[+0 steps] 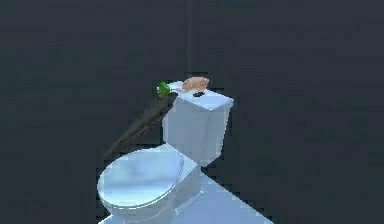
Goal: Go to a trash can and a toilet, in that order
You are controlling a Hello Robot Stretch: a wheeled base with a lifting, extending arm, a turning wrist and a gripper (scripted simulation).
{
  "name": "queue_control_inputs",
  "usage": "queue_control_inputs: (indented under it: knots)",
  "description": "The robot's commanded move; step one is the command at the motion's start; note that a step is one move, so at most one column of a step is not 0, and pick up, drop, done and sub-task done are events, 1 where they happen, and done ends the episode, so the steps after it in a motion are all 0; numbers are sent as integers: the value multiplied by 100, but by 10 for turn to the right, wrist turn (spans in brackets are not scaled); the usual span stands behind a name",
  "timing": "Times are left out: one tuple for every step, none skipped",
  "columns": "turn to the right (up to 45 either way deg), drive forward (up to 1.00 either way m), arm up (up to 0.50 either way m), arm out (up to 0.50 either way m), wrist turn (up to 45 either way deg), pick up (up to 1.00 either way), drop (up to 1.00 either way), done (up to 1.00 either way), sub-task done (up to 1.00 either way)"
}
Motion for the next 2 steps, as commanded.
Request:
queue_control_inputs:
  knots:
    - [-150,0,0,0,0,0,0,0,0]
    - [0,0,0,0,0,0,0,100,0]
